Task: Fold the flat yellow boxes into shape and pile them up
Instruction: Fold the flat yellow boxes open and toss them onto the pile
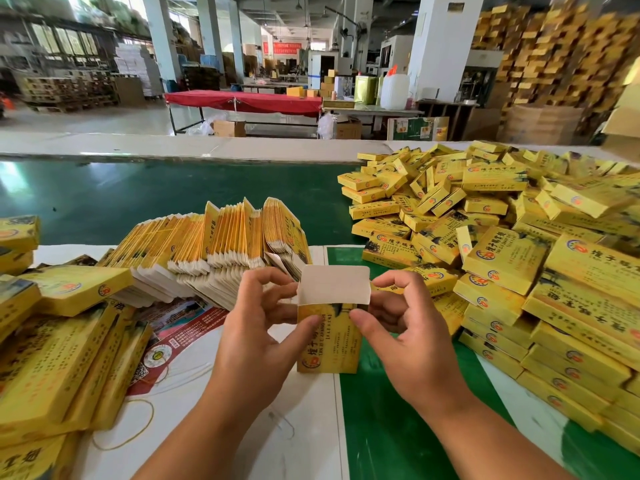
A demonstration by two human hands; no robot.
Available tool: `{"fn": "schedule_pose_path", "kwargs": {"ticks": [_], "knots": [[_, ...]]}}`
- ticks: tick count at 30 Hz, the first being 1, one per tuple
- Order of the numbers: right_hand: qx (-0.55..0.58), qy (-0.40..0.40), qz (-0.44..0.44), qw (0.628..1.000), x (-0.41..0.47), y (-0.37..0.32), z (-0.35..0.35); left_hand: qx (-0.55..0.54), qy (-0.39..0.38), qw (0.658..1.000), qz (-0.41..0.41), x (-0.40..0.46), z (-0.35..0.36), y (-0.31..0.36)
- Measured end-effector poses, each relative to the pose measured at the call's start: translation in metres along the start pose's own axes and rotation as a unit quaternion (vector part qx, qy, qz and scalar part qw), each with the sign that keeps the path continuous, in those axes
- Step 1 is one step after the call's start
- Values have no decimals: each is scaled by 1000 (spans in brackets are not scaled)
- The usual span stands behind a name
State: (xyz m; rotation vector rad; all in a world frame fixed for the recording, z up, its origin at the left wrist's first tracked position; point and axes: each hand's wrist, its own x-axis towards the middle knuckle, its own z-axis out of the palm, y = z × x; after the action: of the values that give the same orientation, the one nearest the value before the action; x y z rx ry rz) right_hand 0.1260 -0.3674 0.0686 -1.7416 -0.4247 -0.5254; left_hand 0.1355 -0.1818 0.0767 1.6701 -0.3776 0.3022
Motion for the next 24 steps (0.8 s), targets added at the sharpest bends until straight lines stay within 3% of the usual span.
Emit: {"fn": "schedule_pose_path", "kwargs": {"ticks": [14,24], "knots": [[-80,2,-26,996,0,5,-1,115,-32,989,85,0,-1,-6],[-150,-26,-64,986,6,-1,1,161,7,979,126,4,1,-1]]}}
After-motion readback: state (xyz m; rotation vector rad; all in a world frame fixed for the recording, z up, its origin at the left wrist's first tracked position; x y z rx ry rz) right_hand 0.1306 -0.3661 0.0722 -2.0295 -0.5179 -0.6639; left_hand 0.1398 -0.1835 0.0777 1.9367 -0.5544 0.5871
